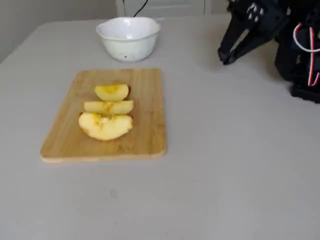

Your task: Pick up the rightmost apple slice from the cutting board and place it into the bowl

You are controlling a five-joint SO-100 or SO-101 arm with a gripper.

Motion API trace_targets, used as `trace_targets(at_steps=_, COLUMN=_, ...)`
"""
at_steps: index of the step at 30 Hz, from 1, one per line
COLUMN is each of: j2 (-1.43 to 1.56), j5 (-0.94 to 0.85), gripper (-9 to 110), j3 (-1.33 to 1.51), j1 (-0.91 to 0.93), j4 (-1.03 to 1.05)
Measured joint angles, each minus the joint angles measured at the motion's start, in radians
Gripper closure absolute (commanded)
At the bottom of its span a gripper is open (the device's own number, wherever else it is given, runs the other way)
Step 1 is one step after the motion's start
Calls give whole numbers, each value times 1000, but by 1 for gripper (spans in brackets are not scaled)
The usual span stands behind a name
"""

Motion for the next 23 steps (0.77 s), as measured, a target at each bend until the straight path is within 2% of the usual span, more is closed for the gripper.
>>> trace_targets(at_steps=23, j2=0, j5=2, gripper=101, j3=14, j1=15, j4=-6)
